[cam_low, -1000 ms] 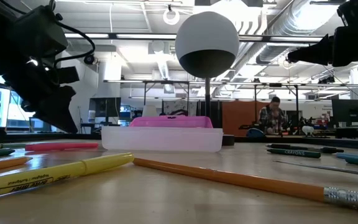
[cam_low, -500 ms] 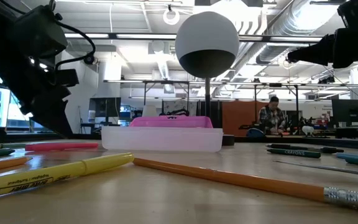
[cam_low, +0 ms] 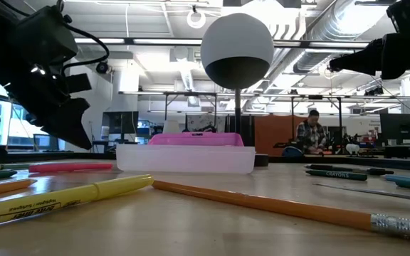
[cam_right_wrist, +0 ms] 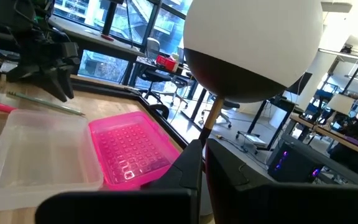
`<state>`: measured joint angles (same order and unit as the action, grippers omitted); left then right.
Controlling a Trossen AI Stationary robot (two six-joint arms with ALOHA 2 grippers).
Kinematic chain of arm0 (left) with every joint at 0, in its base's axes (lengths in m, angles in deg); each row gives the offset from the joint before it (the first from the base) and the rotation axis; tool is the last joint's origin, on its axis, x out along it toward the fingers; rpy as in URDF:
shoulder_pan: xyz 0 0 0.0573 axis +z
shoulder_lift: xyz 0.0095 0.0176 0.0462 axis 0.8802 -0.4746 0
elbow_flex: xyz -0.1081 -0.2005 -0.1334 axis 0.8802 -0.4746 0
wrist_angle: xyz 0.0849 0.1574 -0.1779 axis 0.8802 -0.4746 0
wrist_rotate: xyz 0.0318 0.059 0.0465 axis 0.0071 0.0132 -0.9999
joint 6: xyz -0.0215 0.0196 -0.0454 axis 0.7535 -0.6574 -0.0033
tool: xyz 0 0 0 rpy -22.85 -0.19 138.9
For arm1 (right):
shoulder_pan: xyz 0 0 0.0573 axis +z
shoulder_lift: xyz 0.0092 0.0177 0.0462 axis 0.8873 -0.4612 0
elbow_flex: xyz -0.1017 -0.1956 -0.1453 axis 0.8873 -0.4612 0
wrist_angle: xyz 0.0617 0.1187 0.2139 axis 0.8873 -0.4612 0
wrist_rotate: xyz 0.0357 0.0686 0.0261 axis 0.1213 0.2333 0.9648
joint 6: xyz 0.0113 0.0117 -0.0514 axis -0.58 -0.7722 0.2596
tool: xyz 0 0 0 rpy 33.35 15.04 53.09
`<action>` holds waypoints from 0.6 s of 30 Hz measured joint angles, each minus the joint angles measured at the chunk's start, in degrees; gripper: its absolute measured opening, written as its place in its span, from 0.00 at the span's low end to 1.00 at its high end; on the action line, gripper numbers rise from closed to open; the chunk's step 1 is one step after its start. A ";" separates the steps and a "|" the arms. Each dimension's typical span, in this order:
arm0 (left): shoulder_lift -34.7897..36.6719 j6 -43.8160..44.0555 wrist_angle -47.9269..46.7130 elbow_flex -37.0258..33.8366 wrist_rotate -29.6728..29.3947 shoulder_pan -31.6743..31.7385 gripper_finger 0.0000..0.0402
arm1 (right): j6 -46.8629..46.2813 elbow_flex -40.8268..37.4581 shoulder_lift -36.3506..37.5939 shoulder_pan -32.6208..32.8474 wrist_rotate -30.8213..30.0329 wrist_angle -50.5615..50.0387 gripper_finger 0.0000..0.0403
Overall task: Pick & place school supplies into a supply box
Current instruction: Put the light blue pencil into the pink supply box
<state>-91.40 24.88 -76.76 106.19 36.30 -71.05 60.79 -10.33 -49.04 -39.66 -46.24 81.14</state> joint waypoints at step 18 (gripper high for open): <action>-0.04 -1.59 -2.81 -0.04 0.69 0.02 0.38 | 0.02 0.02 0.00 -0.01 0.00 0.00 0.00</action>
<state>-91.44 23.28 -79.57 106.15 36.99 -71.03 60.81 -10.31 -49.04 -39.67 -46.24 81.14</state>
